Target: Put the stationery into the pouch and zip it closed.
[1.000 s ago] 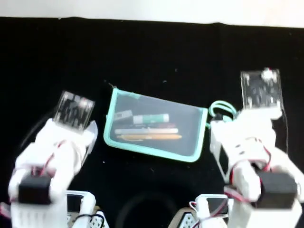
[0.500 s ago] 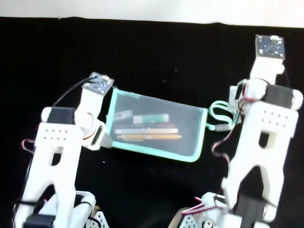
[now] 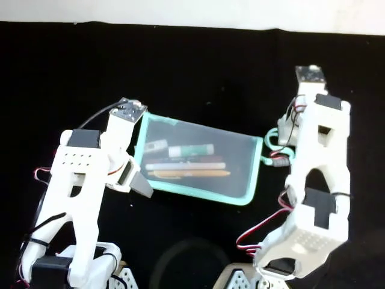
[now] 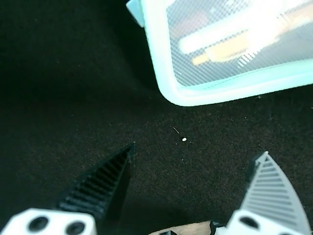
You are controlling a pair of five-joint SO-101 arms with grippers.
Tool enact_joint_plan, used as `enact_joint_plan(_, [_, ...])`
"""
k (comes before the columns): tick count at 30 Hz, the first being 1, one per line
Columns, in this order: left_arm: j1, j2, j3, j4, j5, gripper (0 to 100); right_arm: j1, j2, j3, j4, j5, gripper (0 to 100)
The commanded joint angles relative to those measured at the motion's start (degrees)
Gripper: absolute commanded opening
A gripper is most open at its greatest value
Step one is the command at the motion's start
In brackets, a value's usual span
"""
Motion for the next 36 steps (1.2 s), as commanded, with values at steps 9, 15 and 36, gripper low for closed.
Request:
enact_joint_plan(9, [0.31,0.13,-1.98,0.26,0.7,37,2.24,6.73,-2.33,-9.8,6.51,31.4])
enact_joint_plan(15, [0.4,0.13,-1.89,0.26,0.7,37,2.15,11.3,-2.42,-13.14,7.47,31.4])
enact_joint_plan(36, [0.4,0.13,-1.89,0.26,0.7,37,1.89,9.36,-2.42,-16.66,7.21,31.4])
